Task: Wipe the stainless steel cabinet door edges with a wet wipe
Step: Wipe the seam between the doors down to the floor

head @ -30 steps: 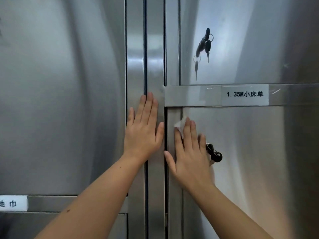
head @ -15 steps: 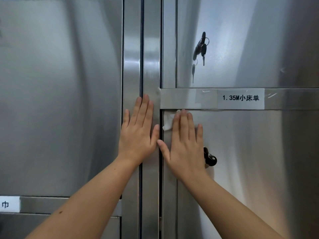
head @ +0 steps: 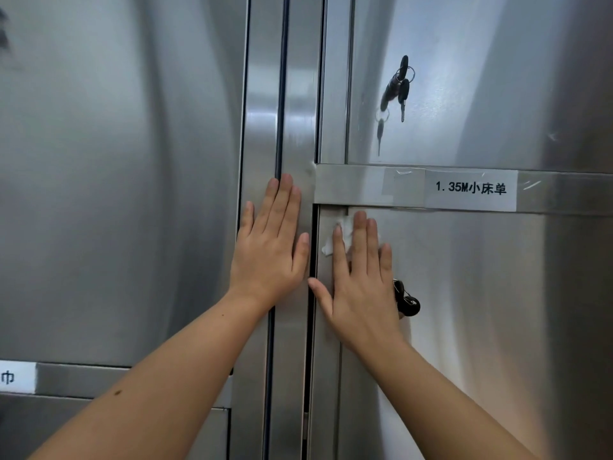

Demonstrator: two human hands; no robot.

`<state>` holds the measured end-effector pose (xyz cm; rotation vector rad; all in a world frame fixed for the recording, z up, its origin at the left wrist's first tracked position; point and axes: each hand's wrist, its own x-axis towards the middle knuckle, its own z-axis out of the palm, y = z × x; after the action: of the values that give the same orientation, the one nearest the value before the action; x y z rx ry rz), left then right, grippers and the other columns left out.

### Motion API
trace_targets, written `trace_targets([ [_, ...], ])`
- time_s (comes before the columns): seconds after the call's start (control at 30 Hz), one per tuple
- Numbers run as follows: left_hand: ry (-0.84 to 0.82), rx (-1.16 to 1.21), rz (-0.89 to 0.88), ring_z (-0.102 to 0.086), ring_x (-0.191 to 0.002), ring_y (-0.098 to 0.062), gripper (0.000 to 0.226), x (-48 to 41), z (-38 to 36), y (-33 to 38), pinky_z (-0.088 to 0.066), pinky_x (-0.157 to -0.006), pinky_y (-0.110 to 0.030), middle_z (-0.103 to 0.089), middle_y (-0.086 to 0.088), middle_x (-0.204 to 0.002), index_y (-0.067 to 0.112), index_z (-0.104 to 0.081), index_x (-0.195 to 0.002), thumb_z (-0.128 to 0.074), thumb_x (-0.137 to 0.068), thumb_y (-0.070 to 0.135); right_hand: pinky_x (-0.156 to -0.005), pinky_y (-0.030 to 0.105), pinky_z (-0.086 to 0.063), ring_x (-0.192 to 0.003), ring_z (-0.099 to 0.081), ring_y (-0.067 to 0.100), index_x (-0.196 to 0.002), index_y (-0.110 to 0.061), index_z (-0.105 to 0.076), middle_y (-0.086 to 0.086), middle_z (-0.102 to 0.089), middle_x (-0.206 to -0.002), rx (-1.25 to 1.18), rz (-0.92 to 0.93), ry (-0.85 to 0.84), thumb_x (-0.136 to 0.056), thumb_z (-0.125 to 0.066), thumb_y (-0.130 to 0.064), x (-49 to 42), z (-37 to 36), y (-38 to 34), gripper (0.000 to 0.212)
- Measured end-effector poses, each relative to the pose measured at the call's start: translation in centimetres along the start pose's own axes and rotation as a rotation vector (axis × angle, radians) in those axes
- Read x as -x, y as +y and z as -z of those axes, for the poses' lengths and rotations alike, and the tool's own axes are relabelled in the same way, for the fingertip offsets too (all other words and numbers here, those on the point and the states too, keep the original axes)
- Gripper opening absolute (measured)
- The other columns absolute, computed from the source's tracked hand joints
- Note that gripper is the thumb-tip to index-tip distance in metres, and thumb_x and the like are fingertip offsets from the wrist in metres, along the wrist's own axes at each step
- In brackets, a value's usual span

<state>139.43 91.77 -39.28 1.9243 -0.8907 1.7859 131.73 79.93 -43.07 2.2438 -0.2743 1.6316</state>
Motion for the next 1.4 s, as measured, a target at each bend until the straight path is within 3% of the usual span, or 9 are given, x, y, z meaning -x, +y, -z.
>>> trace_targets([
  [0.1,0.0,0.0,-0.001,-0.014,-0.142,-0.021,0.062,0.0,0.0,0.0,-0.008,-0.114,-0.042,-0.021,-0.012,-0.153,0.003,-0.025,-0.145,-0.031,-0.089,0.031,-0.112,0.05,-0.012,-0.139,-0.014,0.041,-0.145,-0.003,-0.028,0.027,-0.015,-0.15,-0.021,-0.029,-0.027,-0.09,-0.019,-0.054,-1.4,0.3,0.0,0.075],
  [0.33,-0.021,0.002,0.005,-0.011,-0.142,-0.021,0.061,0.0,0.1,0.0,-0.006,-0.114,-0.042,-0.016,-0.01,-0.154,0.005,-0.022,-0.146,-0.029,-0.091,0.031,-0.107,0.053,-0.025,-0.135,-0.026,0.04,-0.138,-0.002,-0.042,0.025,-0.028,-0.147,-0.007,-0.016,-0.003,-0.089,-0.027,-0.051,2.4,-0.4,-0.8,0.071],
  [0.53,-0.01,0.0,-0.001,-0.014,-0.142,-0.022,0.062,0.0,0.0,0.0,-0.007,-0.113,-0.042,-0.019,-0.011,-0.153,0.004,-0.023,-0.145,-0.03,-0.09,0.03,-0.112,0.049,-0.009,-0.14,-0.012,0.038,-0.145,-0.004,-0.029,0.024,-0.011,-0.151,-0.099,-0.063,0.001,-0.09,-0.02,-0.054,-1.1,-0.1,-0.4,0.075],
  [0.83,-0.013,-0.012,0.0,-0.013,-0.142,-0.022,0.062,-0.1,0.1,0.0,-0.003,-0.114,-0.04,-0.019,-0.012,-0.154,0.004,-0.022,-0.146,-0.03,-0.091,0.031,-0.111,0.048,-0.013,-0.136,-0.02,0.043,-0.139,0.001,-0.038,0.028,-0.023,-0.147,-0.015,0.012,-0.015,-0.088,-0.026,-0.057,3.4,-1.2,-0.8,0.078],
  [1.03,-0.007,-0.012,-0.008,-0.011,-0.142,-0.022,0.061,-0.1,0.0,0.0,0.003,-0.114,-0.035,-0.018,-0.012,-0.154,0.005,-0.022,-0.146,-0.03,-0.09,0.03,-0.112,0.051,-0.008,-0.14,-0.014,0.04,-0.146,-0.003,-0.024,0.027,-0.013,-0.15,0.079,-0.038,-0.034,-0.09,-0.016,-0.06,-1.2,-0.1,-0.2,0.081],
  [1.23,-0.007,-0.016,-0.001,-0.013,-0.142,-0.022,0.061,-0.1,0.1,0.1,-0.001,-0.114,-0.038,-0.019,-0.012,-0.154,0.005,-0.023,-0.146,-0.03,-0.09,0.03,-0.112,0.048,-0.012,-0.138,-0.017,0.042,-0.141,0.0,-0.036,0.027,-0.019,-0.149,-0.072,-0.037,-0.008,-0.089,-0.026,-0.056,3.2,-1.0,-1.3,0.077],
  [1.4,-0.012,-0.004,-0.001,-0.009,-0.143,-0.021,0.061,0.0,0.1,0.0,0.001,-0.114,-0.037,-0.013,-0.009,-0.154,0.006,-0.02,-0.146,-0.028,-0.09,0.029,-0.113,0.049,-0.007,-0.14,-0.014,0.039,-0.144,-0.002,-0.03,0.025,-0.015,-0.15,0.013,-0.042,-0.004,-0.089,-0.018,-0.058,-0.3,-0.3,-0.6,0.079],
])
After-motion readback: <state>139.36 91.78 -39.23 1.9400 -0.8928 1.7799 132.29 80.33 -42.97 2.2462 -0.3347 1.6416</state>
